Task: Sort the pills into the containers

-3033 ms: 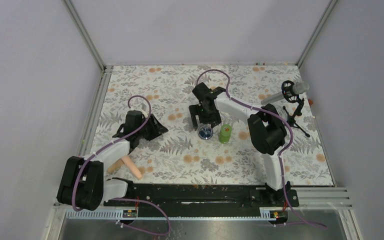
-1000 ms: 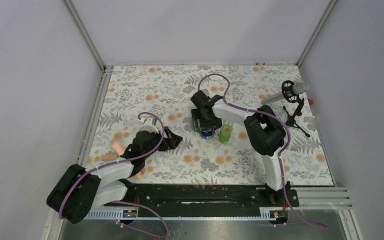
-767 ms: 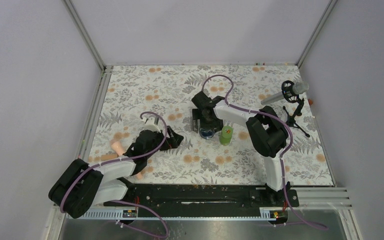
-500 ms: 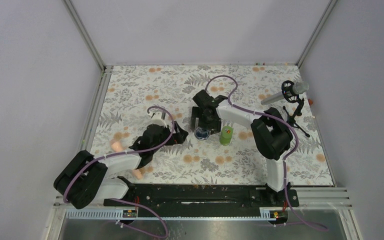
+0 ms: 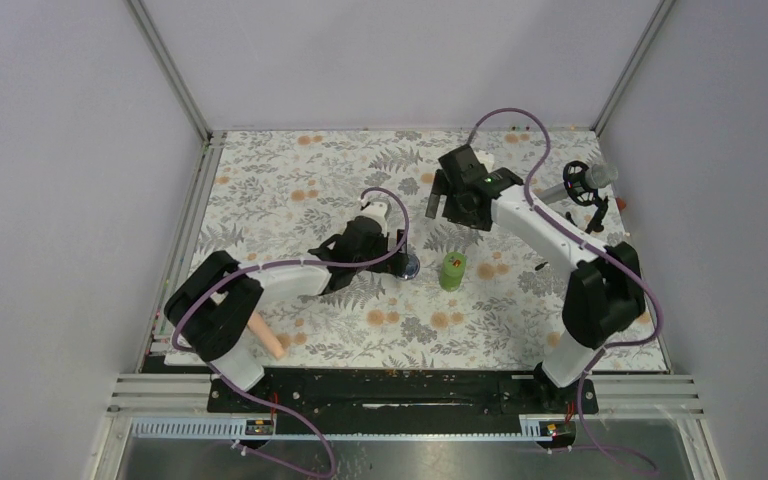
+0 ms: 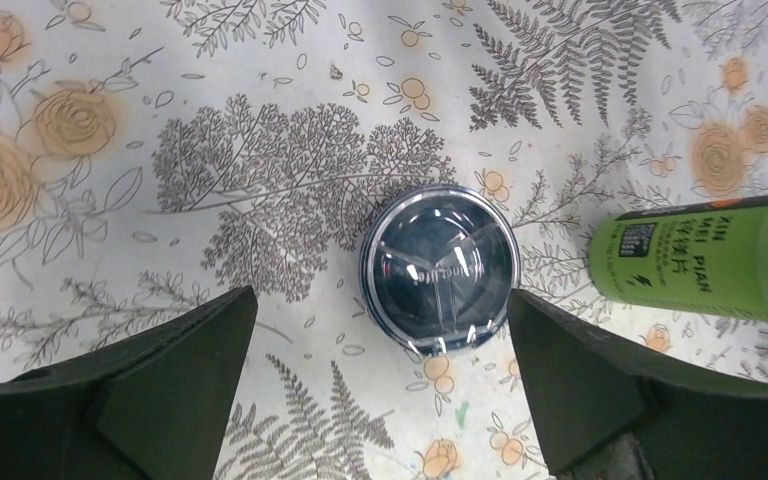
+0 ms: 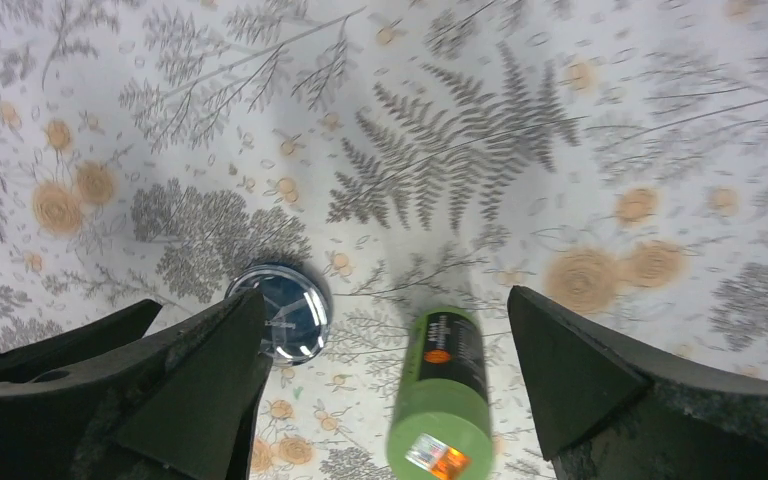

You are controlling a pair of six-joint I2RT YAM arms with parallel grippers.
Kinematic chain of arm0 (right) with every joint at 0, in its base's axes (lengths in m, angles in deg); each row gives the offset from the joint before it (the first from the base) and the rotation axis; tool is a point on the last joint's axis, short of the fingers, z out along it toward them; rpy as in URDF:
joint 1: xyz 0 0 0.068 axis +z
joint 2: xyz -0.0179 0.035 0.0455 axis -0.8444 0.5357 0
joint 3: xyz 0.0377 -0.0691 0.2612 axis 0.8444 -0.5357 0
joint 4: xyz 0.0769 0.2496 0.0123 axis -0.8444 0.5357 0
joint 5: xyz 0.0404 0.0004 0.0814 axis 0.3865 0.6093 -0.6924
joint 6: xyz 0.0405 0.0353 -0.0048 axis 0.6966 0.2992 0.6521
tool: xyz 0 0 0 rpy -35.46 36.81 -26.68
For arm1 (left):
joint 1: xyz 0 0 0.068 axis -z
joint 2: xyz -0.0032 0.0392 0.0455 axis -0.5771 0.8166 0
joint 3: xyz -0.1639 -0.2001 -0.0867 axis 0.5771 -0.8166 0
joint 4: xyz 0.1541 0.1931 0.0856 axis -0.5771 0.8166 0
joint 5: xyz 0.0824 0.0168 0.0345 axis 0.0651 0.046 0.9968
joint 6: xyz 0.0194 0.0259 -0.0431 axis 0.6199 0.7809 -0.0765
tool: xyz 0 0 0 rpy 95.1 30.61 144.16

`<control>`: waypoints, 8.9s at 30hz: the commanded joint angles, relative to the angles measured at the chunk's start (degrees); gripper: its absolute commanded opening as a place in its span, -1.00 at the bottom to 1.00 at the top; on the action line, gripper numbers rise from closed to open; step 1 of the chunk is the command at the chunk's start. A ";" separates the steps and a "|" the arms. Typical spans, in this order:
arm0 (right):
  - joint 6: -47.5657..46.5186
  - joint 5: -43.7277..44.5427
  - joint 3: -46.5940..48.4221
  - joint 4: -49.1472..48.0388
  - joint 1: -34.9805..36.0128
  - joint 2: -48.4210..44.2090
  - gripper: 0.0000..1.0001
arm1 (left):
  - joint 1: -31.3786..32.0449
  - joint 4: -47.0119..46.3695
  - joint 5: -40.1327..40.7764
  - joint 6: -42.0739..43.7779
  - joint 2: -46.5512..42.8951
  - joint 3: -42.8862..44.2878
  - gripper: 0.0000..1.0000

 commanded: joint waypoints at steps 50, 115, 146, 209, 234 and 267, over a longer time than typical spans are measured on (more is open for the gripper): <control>-3.73 -6.63 -10.10 -3.04 -6.67 -10.60 0.94 | 8.04 2.95 3.38 6.26 11.33 9.04 -0.39; -14.52 -61.08 -25.22 -29.86 -2.31 -21.75 -0.17 | -0.91 -59.63 -32.17 47.07 -12.94 -20.06 -1.00; -11.65 -41.67 -25.40 -28.06 -1.20 -29.62 0.48 | -0.99 -55.49 -34.61 47.17 -14.80 -21.73 -1.00; -24.88 -36.53 -29.07 -27.18 7.44 -14.34 0.19 | -1.48 -67.39 -39.15 38.75 -1.40 -24.85 -1.00; -22.52 -31.05 -28.96 -31.93 9.96 -3.18 0.31 | -0.21 -71.07 -35.60 39.95 7.94 -26.28 -0.67; -15.98 -29.74 -26.51 -28.60 6.97 -1.33 0.20 | -0.19 -71.28 -32.30 40.48 3.46 -31.22 -0.04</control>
